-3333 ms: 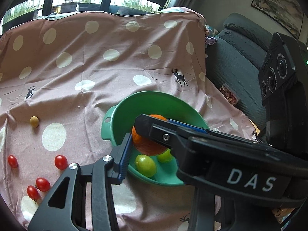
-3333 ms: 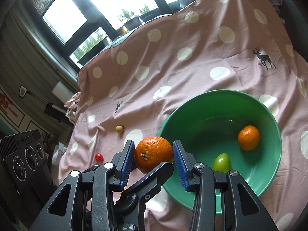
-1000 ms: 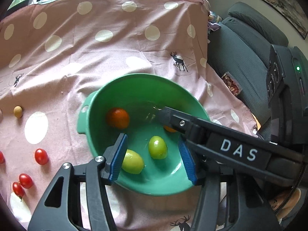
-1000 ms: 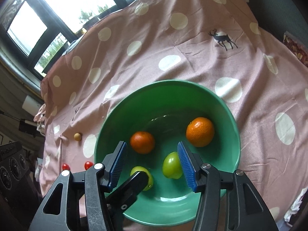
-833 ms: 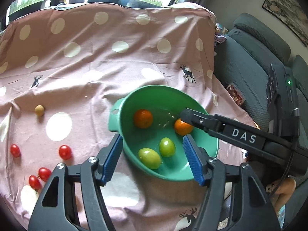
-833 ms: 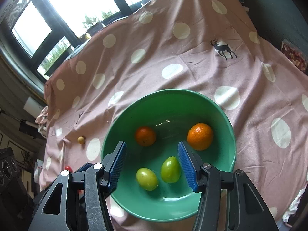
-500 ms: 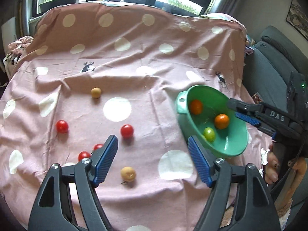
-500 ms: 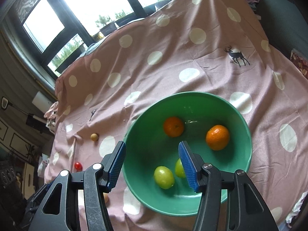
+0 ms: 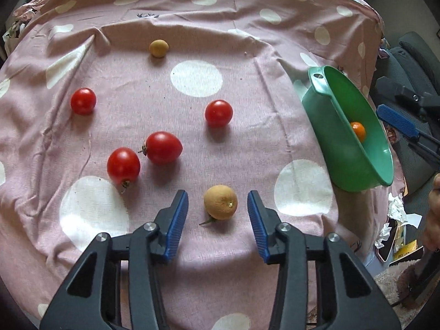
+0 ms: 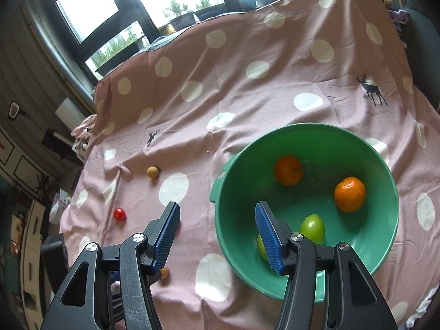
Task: Organize fruits
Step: 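Move the left tool to the small yellow fruit and close on it, then close the right tool around the small yellow fruit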
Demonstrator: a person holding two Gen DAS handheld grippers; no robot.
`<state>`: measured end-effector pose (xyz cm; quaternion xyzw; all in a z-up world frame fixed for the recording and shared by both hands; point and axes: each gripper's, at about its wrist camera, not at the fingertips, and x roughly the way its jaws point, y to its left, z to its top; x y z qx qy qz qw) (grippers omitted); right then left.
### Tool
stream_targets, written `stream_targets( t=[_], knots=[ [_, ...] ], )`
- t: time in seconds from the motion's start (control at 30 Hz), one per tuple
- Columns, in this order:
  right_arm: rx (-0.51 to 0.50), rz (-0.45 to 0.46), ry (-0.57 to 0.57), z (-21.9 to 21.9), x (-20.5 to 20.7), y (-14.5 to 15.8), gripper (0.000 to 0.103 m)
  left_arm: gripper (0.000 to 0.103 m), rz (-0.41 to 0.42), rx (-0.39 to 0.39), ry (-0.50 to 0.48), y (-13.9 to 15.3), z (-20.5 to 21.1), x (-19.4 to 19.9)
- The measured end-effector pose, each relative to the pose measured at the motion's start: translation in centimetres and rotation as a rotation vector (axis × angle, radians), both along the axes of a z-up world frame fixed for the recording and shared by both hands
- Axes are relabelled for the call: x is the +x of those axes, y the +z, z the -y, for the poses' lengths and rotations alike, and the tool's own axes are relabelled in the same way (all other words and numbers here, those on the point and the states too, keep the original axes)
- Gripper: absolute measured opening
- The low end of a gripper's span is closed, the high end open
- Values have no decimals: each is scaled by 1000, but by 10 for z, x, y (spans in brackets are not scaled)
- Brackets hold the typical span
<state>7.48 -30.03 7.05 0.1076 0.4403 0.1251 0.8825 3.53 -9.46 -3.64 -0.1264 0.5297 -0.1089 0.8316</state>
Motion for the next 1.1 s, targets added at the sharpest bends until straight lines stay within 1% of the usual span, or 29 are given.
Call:
stream_targets(
  t=[0.07, 0.17, 0.2, 0.23, 0.4, 0.53, 0.63, 0.7, 0.83, 0.9, 0.93, 0.97, 1.03, 1.1],
  knots=[
    [-6, -3, 8, -3, 0, -1, 57, 34, -6, -2, -7, -6, 1, 2],
    [-17, -11, 7, -5, 1, -4, 57, 30, 15, -10, -19, -7, 1, 2],
    [-22, -13, 6, -5, 1, -4, 57, 27, 20, -18, -22, -8, 1, 1],
    [-27, -16, 4, -6, 2, -5, 57, 27, 21, -29, -25, -8, 0, 1],
    [-31, -24, -3, -9, 4, -8, 57, 27, 52, -25, -16, -7, -4, -6],
    [13, -9, 20, -19, 4, -7, 57, 27, 106, -50, 14, 10, -19, -16],
    [32, -11, 48, -37, 11, -9, 57, 27, 157, -66, 59, 24, -38, -22],
    [39, -24, 69, -53, 21, -13, 57, 27, 177, -76, 104, 32, -53, -26],
    [39, -76, 129, -94, 54, -27, 57, 27, 204, -55, 187, 39, -77, -32],
    [31, -105, 152, -115, 71, -36, 57, 27, 210, -72, 213, 41, -87, -33],
    [22, -117, 160, -126, 80, -41, 55, 27, 209, -89, 221, 41, -91, -33],
    [9, -128, 172, -138, 89, -46, 51, 27, 207, -99, 225, 41, -94, -33],
    [-8, -148, 202, -158, 105, -57, 47, 27, 213, -89, 231, 43, -96, -34],
    [-25, -173, 196, -172, 120, -67, 43, 27, 216, -73, 241, 43, -96, -33]
  ],
)
